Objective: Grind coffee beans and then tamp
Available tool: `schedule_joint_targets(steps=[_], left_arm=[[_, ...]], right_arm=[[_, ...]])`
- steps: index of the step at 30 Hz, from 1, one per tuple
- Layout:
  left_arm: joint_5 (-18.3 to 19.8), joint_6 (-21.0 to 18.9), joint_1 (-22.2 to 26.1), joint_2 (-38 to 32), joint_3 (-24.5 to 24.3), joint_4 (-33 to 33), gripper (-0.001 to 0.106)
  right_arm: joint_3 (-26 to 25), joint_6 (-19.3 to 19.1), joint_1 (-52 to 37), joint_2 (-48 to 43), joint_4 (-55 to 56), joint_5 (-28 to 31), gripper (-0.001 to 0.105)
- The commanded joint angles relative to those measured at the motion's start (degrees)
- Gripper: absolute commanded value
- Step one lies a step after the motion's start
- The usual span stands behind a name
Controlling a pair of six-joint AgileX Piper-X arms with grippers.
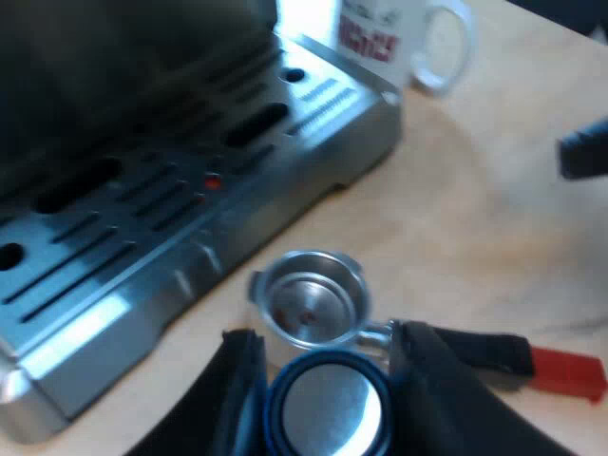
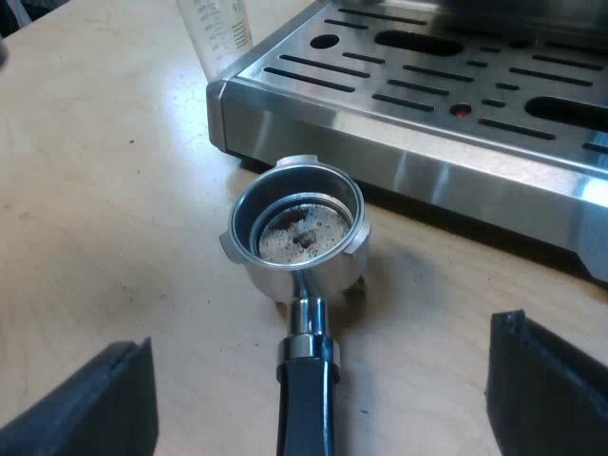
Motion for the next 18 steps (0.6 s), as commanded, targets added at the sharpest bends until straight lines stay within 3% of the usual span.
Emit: schedule_joint_targets(steps=[1,10,18], left_arm=[[-1.18,0.09,-2.34,1.37,-1.16,-0.53,0.0],[-3.51,0.34,-8.09,7.59,-4.14,-3.25,0.0],[-3.64,1.43,-8.81,12.2,-7.01,-4.52,0.0]], right_arm=[[0.07,-0.23,-0.28,-0.34,-0.43,-0.22,0.072],[0.07,-0.23,-0.28,-0.34,-0.43,-0.22,0.072],[0.07,-0.23,-0.28,-0.34,-0.43,-0.22,0.072]])
